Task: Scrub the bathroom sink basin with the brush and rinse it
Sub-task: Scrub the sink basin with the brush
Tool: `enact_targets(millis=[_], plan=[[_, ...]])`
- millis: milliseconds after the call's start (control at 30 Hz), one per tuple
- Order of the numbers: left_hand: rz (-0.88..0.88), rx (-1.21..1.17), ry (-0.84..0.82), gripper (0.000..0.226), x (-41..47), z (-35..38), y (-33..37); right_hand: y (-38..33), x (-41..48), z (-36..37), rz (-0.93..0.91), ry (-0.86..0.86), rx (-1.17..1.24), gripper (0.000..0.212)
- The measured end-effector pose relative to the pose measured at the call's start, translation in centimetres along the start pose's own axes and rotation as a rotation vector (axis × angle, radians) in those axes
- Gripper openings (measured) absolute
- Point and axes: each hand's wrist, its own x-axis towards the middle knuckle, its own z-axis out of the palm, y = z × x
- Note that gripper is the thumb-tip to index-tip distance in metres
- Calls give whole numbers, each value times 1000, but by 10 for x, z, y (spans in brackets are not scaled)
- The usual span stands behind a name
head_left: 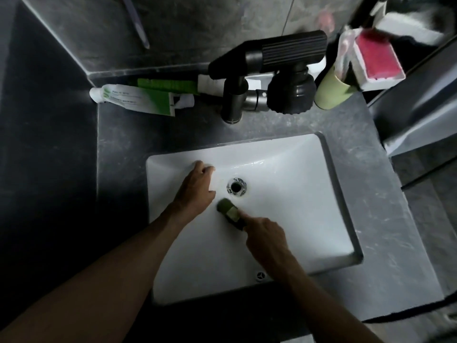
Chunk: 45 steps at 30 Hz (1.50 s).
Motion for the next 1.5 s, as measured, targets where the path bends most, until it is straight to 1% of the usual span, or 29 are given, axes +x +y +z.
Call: enact_targets(millis=[33, 100, 167, 233, 300, 400, 533, 667, 700, 767, 833, 867, 967, 1033, 1067, 1167, 1267, 1300, 1333, 1400, 1433, 1500], plan=[[-6, 1, 1, 57, -2, 1, -1, -9, 2, 4, -43, -7, 7, 51], [-24, -11, 16, 59, -6, 1, -2, -20, 25, 1, -62, 60, -29, 57], [-44, -24, 36, 60, -7, -3, -4, -14, 54, -13, 15, 99, -56, 56], [-45, -33, 29, 59, -4, -6, -3, 7, 63, -29, 92, 110, -74, 55], [-45, -41, 35, 56, -2, -6, 1, 27, 49, -35, 110, 110, -115, 57], [-22, -50, 41, 55, -1, 0, 11, 47, 13, -33, 174, 76, -32, 57], [70, -47, -9, 55, 3, 10, 25, 58, -14, -26, 231, -10, 36, 59], [115, -13, -92, 53, 15, 18, 32, 58, -8, -26, 247, -12, 44, 55], [123, -1, -126, 51, 17, 19, 32, 57, -7, -25, 249, -7, 38, 54], [156, 42, -159, 39, 22, 24, 33, 57, -9, -23, 266, -2, 40, 51], [165, 86, -163, 32, 27, 29, 34, 56, -10, -21, 267, 6, 46, 49], [166, 105, -157, 32, 29, 33, 35, 56, -10, -21, 262, 15, 47, 49], [187, 105, -131, 43, 34, 39, 40, 55, -9, -19, 245, 21, 50, 52], [171, 80, -106, 54, 36, 39, 42, 56, -8, -19, 236, 17, 54, 53], [152, 89, -77, 55, 37, 38, 40, 57, -7, -19, 230, 11, 53, 54], [98, 124, 33, 44, 35, 28, 30, 60, -4, -21, 194, -28, 53, 54], [231, 62, 39, 37, 25, 28, 14, 68, -2, -27, 179, -70, 47, 54], [286, 78, 61, 34, 20, 33, 5, 70, -1, -29, 178, -74, 40, 54], [275, 100, 44, 34, 16, 34, 3, 72, 0, -31, 184, -76, 37, 53], [312, 138, -57, 39, 6, 43, -4, 71, 0, -31, 175, -73, 22, 52], [330, 129, -63, 42, 4, 49, -7, 69, 1, -29, 167, -70, 15, 52], [308, 50, -76, 43, 0, 51, -8, 67, 1, -25, 154, -70, 12, 52]])
